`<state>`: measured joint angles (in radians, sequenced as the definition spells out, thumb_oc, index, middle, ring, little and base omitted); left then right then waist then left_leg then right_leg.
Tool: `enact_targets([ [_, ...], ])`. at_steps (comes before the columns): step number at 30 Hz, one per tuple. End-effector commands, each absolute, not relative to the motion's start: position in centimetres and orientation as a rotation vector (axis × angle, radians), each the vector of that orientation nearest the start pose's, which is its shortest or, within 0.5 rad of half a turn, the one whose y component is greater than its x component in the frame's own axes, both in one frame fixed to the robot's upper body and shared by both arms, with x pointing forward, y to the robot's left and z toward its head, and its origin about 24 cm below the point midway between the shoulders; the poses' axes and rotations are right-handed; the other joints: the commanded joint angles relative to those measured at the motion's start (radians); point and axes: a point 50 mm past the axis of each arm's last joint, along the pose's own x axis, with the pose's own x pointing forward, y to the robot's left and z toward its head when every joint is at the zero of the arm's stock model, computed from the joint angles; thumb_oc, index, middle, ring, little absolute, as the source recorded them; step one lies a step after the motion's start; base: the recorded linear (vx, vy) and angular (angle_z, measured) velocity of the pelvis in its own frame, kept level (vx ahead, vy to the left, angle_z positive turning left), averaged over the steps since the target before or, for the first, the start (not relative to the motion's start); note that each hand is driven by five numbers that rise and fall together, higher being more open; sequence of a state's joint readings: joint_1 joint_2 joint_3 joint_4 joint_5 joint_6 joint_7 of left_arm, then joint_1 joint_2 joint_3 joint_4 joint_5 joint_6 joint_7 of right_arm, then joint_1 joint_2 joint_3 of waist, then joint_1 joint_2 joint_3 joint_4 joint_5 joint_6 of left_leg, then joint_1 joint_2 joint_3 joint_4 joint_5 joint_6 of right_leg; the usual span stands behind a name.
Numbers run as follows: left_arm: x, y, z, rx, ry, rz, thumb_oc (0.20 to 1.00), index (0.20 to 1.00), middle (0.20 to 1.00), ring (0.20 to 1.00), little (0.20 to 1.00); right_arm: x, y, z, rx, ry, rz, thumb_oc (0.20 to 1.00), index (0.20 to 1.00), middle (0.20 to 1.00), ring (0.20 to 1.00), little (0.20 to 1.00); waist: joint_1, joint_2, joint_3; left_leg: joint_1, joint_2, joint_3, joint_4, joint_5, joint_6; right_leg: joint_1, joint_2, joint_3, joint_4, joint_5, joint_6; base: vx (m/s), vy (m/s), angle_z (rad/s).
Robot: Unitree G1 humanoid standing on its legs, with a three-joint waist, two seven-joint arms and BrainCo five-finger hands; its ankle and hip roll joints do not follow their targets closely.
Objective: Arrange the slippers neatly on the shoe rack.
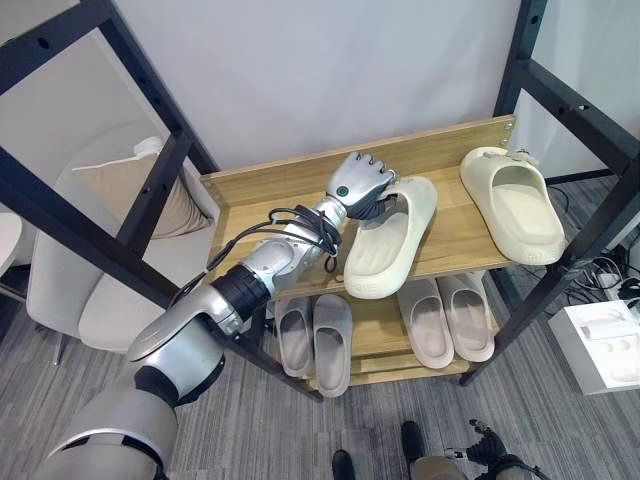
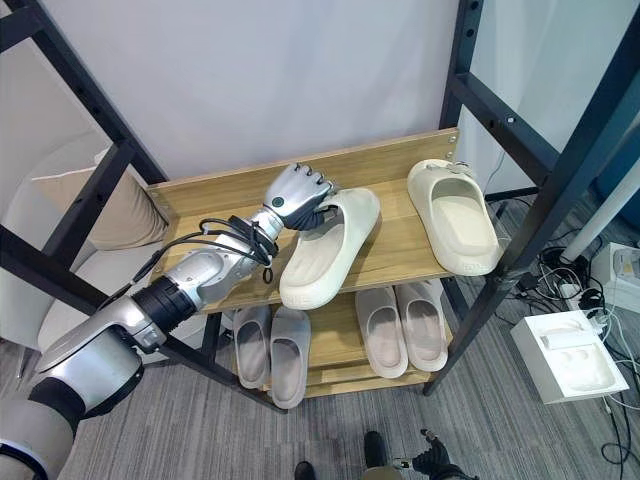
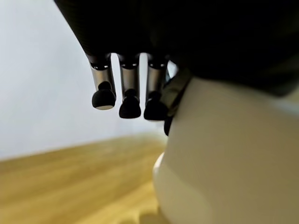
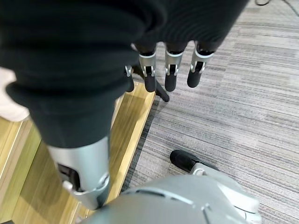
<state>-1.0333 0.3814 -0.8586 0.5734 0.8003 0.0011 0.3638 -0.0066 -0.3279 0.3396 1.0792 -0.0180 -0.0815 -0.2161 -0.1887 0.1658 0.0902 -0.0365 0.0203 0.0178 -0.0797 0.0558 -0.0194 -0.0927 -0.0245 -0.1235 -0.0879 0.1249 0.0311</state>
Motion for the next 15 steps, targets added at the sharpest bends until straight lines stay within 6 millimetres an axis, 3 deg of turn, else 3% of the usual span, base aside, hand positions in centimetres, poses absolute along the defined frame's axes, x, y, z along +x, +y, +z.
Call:
enact_targets([
  [1,38.9,5.4,23.6,1.588,-0.885,0.030,0.200,0.200,0.200,0.200,0.200,13.2,-24.8,-13.8,-0.579,0.940,-0.084,1.000,1.000,1.000,1.000,1.000,-0.005,-0.068,0.001,0.048,0.001,-0.018,-0.008,-0.052,-0.035,0.081,-0.051,0.024,0.001,-0.114,0.097,0.02,-0.016,-0.08],
  [15,41.5,7.6,24.8,1.630,-0.678,0.168,0.200,0.200,0.200,0.200,0.200,13.1,-26.2,-13.4,-0.569,0.938,-0.165,1.000,1.000,1.000,1.000,1.000,-0.057,-0.049,0.002,0.051,0.013,0.018,-0.008,-0.054,-0.044,0.062,-0.039,0.058,0.001,-0.113,0.093,0.02,-0.012,-0.08],
])
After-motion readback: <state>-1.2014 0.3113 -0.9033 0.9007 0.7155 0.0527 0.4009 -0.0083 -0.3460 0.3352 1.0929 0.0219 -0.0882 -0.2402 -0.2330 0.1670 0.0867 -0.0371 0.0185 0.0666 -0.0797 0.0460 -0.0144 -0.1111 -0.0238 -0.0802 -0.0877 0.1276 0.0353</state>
